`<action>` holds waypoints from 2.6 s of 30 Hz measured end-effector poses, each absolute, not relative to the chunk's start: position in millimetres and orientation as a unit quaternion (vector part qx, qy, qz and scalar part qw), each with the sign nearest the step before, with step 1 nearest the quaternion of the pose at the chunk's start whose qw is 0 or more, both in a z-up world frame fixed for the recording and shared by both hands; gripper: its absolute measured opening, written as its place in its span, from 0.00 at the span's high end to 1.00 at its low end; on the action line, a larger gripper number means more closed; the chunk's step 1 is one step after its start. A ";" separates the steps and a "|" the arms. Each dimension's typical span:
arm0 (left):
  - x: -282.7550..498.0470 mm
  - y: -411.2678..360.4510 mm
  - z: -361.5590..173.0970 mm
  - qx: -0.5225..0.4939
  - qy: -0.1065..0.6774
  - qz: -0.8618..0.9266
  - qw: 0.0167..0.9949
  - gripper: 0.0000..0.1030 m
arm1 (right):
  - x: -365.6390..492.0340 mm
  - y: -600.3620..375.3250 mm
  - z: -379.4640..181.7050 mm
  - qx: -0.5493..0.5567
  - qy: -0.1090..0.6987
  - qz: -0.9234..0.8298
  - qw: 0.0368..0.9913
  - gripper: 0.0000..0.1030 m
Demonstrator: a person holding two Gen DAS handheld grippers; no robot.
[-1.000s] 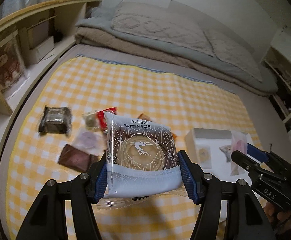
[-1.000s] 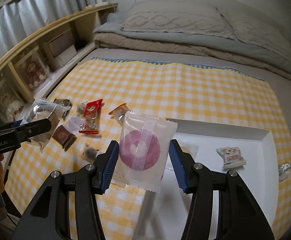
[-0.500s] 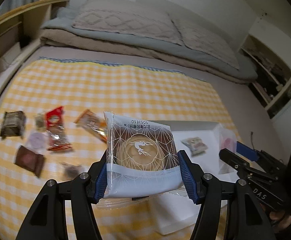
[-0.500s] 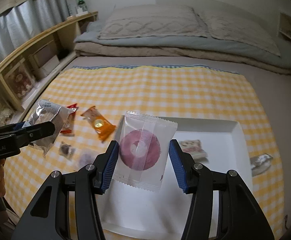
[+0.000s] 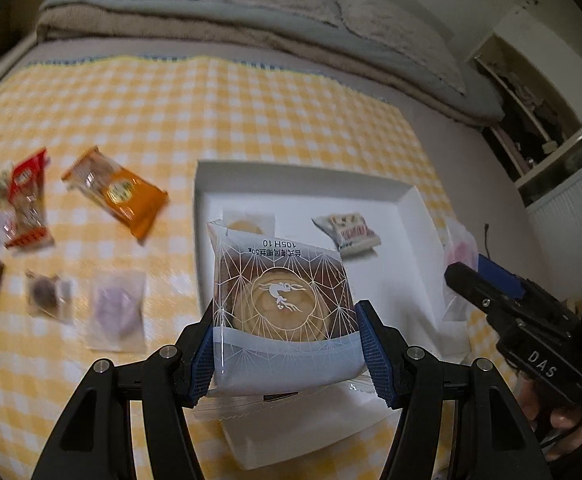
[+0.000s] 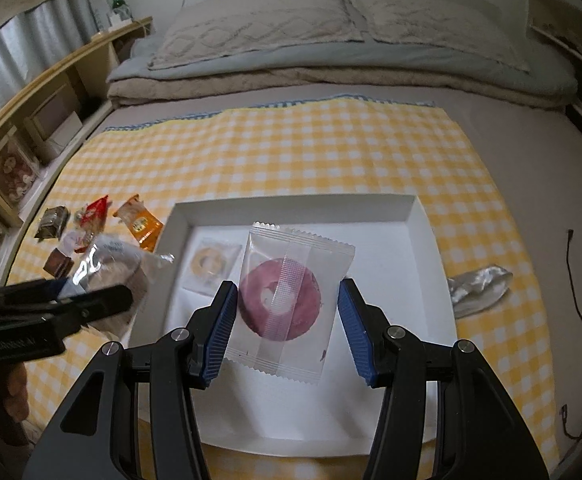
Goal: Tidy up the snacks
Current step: 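Carry both packs over the white tray and release them inside, then move both tools back over the remaining snacks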
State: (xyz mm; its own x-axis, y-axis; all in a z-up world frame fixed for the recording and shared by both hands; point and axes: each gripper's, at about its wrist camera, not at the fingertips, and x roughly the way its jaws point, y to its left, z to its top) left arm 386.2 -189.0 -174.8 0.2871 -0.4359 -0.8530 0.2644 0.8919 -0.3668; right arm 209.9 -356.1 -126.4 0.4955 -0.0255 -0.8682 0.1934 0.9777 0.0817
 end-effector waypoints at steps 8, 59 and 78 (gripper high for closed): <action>395.1 -202.9 -203.8 -0.090 0.575 -0.213 0.784 0.40 | 212.1 -380.4 -141.1 0.095 0.526 -0.068 0.843 0.49; 319.8 -166.8 -177.2 0.004 0.531 -0.247 0.811 0.00 | 142.7 -415.4 -161.4 0.088 0.562 -0.134 0.812 0.00; 314.6 -108.0 -126.0 0.001 0.487 -0.233 0.842 0.00 | 155.8 -353.6 -117.9 0.075 0.513 -0.099 0.849 0.00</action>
State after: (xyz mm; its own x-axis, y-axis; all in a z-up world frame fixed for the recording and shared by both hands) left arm 314.6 -108.0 -126.0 0.4163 -0.3909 -0.8209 0.3929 0.8915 -0.2253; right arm 155.8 -353.6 -117.9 0.4542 -0.0915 -0.8862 0.2461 0.9689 0.0260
